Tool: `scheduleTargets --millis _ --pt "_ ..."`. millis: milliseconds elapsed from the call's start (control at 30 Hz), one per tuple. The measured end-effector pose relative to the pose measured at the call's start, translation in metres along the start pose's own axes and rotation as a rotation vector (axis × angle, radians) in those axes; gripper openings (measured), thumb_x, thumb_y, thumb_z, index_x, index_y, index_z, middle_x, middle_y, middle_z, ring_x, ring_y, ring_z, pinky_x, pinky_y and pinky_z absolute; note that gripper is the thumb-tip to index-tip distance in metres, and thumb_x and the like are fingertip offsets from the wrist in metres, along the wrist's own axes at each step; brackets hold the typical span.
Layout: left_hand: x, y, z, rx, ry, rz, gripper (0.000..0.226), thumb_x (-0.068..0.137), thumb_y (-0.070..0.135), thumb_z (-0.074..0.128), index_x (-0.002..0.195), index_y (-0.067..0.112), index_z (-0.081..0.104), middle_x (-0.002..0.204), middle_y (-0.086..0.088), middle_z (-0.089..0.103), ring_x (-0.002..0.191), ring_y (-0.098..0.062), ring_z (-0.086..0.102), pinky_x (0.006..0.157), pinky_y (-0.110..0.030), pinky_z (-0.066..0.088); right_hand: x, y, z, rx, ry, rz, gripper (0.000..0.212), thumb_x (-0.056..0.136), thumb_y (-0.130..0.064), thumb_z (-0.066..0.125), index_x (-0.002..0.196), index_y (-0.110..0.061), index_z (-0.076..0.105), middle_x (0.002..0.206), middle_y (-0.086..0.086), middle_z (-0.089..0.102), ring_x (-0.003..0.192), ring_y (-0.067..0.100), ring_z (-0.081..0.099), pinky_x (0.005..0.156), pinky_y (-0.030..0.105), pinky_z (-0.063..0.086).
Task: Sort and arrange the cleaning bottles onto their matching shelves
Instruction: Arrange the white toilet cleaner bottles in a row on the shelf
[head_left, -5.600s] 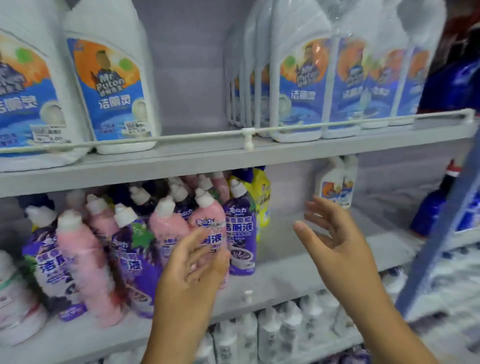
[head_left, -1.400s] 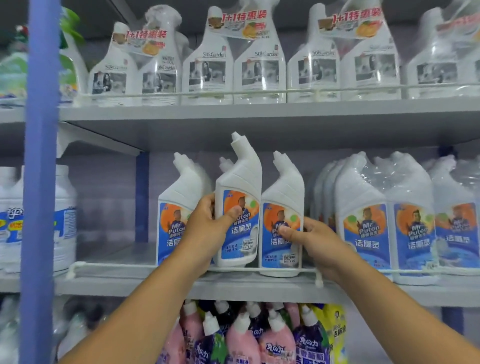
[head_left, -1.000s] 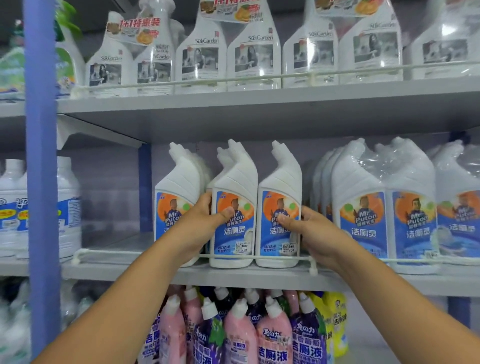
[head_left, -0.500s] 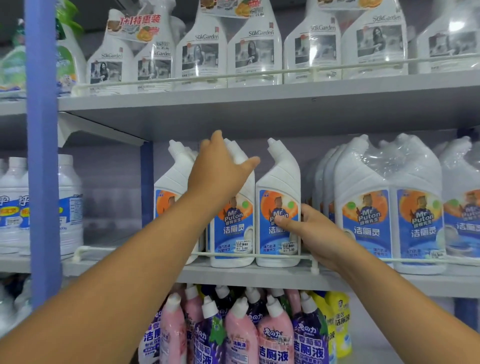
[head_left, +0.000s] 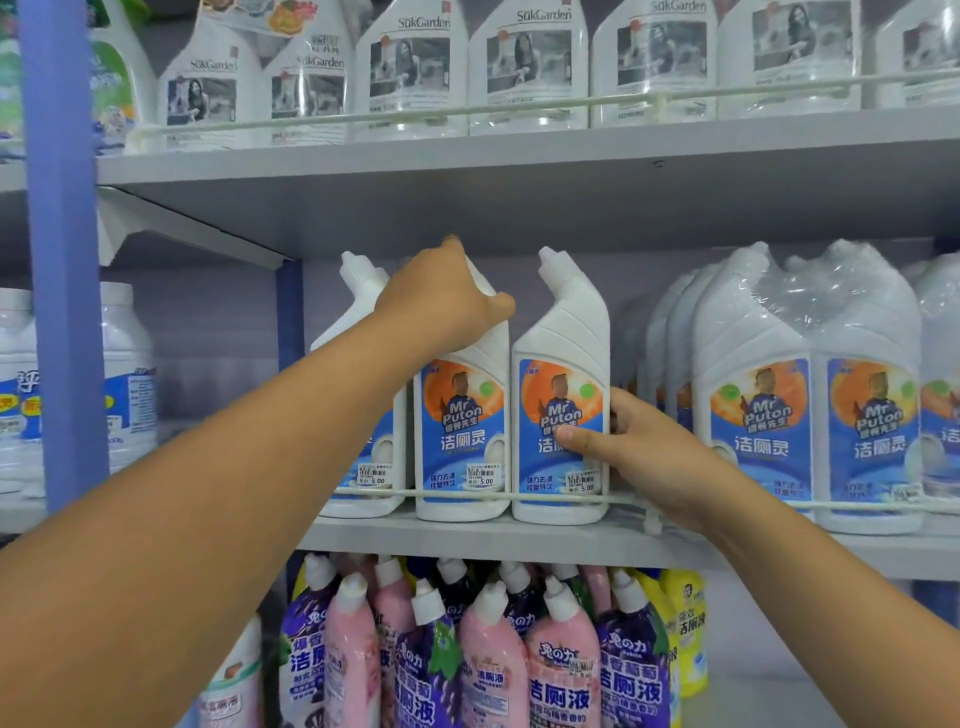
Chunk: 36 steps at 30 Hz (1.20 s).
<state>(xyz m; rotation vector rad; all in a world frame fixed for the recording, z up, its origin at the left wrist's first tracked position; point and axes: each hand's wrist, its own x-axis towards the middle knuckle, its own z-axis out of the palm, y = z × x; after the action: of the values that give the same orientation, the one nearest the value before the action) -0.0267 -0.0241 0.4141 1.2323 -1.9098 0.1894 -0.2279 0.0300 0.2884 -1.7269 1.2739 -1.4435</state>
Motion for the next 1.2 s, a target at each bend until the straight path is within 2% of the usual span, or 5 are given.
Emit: scheduleTargets --millis 433,600,800,1000,1200 --pt "-0.033 -0.101 -0.025 -0.605 0.347 -0.028 0.054 0.086 0.042 0.078 0.136 0.031 0.059 0.126 0.011 0.064 0.112 -0.012 0.062 0.084 -0.024 0.048 -0.005 -0.007 0.008 -0.065 0.025 0.028 0.036 0.09 -0.031 0.076 0.122 -0.025 0.063 0.113 -0.006 0.078 0.105 0.017 0.075 0.101 0.048 0.054" --pt "-0.067 -0.16 0.014 -0.737 -0.049 -0.306 0.07 0.063 0.066 0.082 0.122 0.034 0.064 0.118 0.011 0.072 0.103 -0.015 0.072 0.082 -0.04 0.058 -0.005 -0.009 0.012 -0.086 0.049 0.038 0.037 0.088 -0.033 0.077 0.122 -0.024 0.063 0.111 -0.006 0.078 0.103 0.017 0.075 0.101 0.048 0.054" --pt "-0.084 -0.168 0.036 -0.741 -0.002 -0.267 0.032 0.085 0.048 0.074 0.113 0.036 0.067 0.107 0.013 0.073 0.091 -0.005 0.069 0.068 -0.024 0.051 -0.006 -0.013 0.02 -0.16 0.168 0.067 0.043 0.081 -0.039 0.081 0.117 -0.026 0.063 0.106 -0.009 0.078 0.098 0.013 0.076 0.092 0.043 0.059" --pt "-0.082 -0.178 0.039 -0.739 -0.028 -0.268 0.04 0.074 0.059 0.075 0.108 0.039 0.068 0.104 0.011 0.074 0.094 -0.011 0.072 0.076 -0.035 0.058 -0.005 -0.082 0.024 -0.308 0.689 -0.542 0.026 0.095 -0.029 0.071 0.116 -0.018 0.063 0.108 -0.007 0.068 0.094 -0.003 0.065 0.081 0.011 0.053" --pt "-0.077 -0.188 0.039 -0.801 -0.126 -0.274 0.055 0.06 0.063 0.076 0.109 0.04 0.066 0.101 0.008 0.077 0.093 -0.013 0.075 0.084 -0.044 0.061 0.046 -0.154 0.061 -0.71 0.387 -0.36 0.044 0.093 -0.044 0.069 0.128 -0.017 0.067 0.118 -0.004 0.07 0.106 0.012 0.066 0.092 0.027 0.054"
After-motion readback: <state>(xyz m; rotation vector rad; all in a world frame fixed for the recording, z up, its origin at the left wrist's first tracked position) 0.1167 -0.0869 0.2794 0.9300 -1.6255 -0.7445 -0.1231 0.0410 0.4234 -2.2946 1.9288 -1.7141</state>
